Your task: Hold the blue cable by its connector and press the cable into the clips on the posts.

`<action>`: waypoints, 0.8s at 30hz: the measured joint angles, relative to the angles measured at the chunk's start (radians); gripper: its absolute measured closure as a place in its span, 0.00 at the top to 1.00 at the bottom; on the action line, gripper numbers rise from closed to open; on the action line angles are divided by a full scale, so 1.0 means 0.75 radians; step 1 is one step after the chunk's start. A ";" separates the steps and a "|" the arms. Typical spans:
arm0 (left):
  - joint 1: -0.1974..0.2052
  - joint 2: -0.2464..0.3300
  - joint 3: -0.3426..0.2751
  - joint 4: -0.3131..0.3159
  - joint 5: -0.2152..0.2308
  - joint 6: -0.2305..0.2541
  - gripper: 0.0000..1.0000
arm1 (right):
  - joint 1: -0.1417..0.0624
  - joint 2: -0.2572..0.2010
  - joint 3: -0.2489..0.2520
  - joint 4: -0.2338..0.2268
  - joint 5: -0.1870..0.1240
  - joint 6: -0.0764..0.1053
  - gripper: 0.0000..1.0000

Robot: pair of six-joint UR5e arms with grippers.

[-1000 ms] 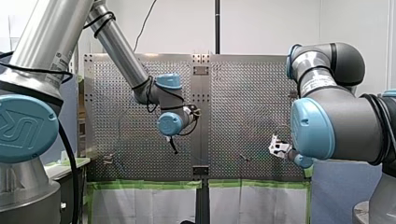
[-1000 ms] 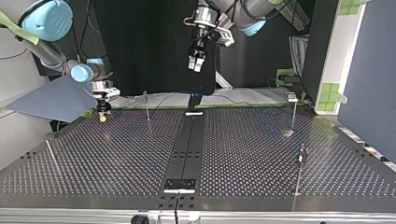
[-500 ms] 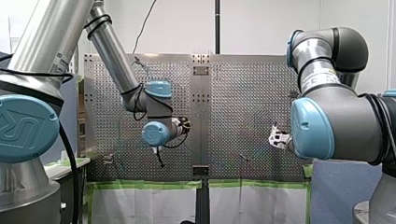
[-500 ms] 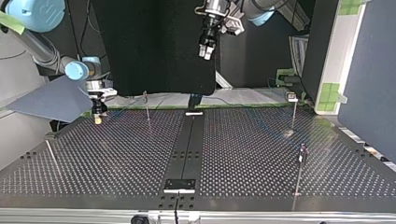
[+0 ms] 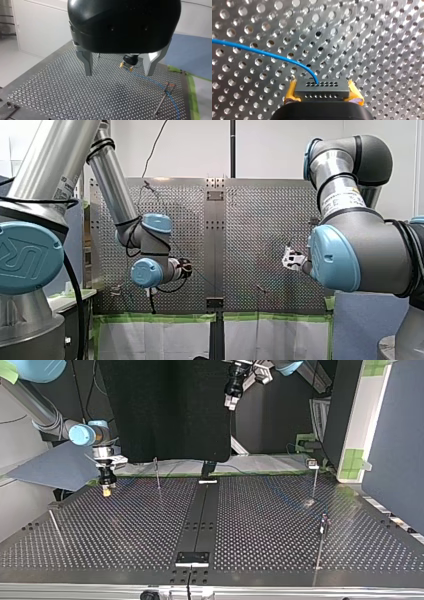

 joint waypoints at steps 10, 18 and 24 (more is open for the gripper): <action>0.001 0.000 -0.013 0.000 0.000 0.000 1.00 | 0.004 -0.002 0.001 0.000 -0.001 -0.002 0.00; 0.001 0.000 -0.013 0.000 0.000 0.000 1.00 | 0.005 -0.002 0.001 0.000 -0.001 -0.002 0.00; 0.001 0.000 -0.013 0.000 0.000 0.000 1.00 | 0.005 -0.002 0.001 0.000 -0.001 -0.002 0.00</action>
